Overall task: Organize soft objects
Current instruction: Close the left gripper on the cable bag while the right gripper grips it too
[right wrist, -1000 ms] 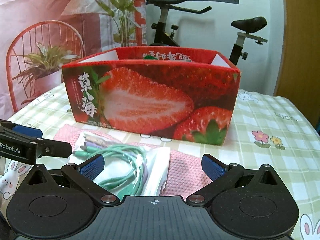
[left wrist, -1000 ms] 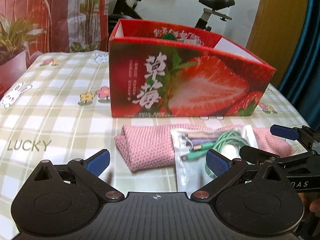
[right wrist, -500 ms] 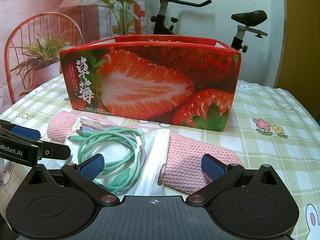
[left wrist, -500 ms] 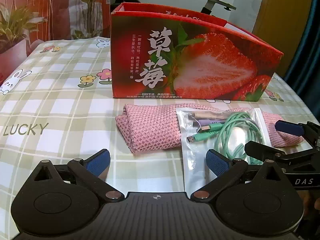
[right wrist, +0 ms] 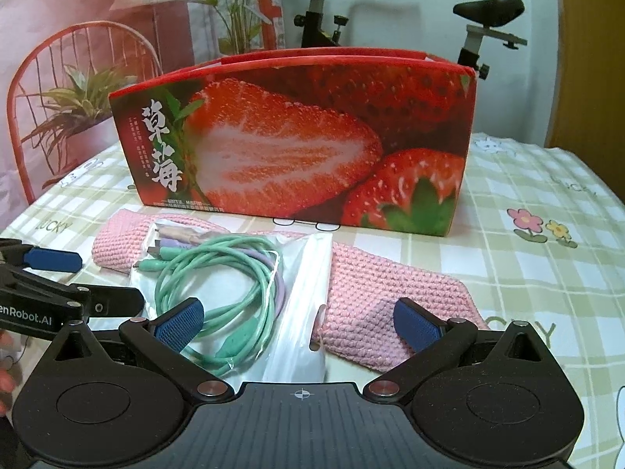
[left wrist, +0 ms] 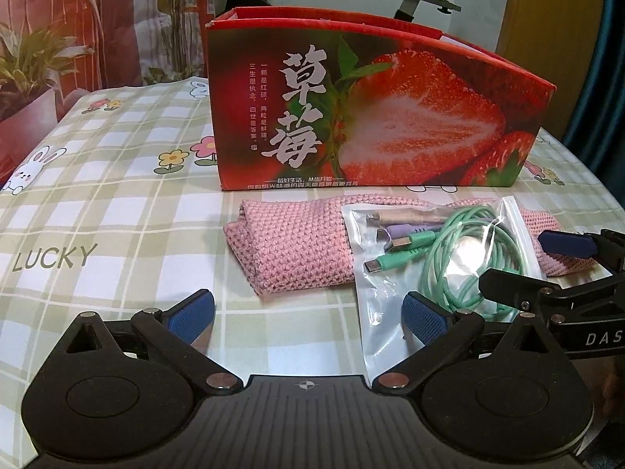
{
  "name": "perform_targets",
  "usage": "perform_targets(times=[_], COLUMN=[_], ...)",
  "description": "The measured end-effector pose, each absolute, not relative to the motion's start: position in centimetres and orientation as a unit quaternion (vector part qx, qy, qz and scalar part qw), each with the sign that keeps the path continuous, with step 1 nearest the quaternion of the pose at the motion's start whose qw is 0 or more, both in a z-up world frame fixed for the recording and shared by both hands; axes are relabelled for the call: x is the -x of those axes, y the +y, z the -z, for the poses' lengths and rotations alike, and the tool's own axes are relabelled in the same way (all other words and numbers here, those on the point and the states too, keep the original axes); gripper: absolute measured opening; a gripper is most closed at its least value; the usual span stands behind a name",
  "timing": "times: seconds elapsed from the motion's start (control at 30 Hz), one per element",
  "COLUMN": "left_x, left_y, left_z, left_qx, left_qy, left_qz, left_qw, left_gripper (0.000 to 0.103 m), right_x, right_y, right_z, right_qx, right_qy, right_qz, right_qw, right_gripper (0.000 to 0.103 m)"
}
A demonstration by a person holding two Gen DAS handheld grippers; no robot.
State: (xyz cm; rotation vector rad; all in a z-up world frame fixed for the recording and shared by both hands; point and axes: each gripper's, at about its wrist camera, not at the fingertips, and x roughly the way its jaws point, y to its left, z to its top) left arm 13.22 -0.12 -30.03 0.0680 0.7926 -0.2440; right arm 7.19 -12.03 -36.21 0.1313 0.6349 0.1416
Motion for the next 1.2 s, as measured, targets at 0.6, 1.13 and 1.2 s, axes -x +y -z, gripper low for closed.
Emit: perform_targets(times=[0.6,1.13,1.2], left_x=[-13.1,-13.7,-14.0], left_y=[-0.4,0.3,0.1], left_z=[30.4,29.4,29.1], left_qx=[-0.048,-0.012,-0.007], left_qy=[0.381,0.407,0.412], left_qz=[0.118,0.164,0.181], left_qw=[0.916,0.899,0.893], left_gripper=[0.103,0.087,0.081], right_x=[-6.8,-6.0,-5.9], right_y=[-11.4,-11.0,-11.2], right_z=[36.1,35.7,35.7], right_qx=[-0.044,-0.031,-0.036], right_qy=[0.309,0.288,0.289], right_qz=[-0.069,-0.107,-0.111], right_qw=[0.947,0.951,0.95], right_gripper=[0.102,0.076,0.075])
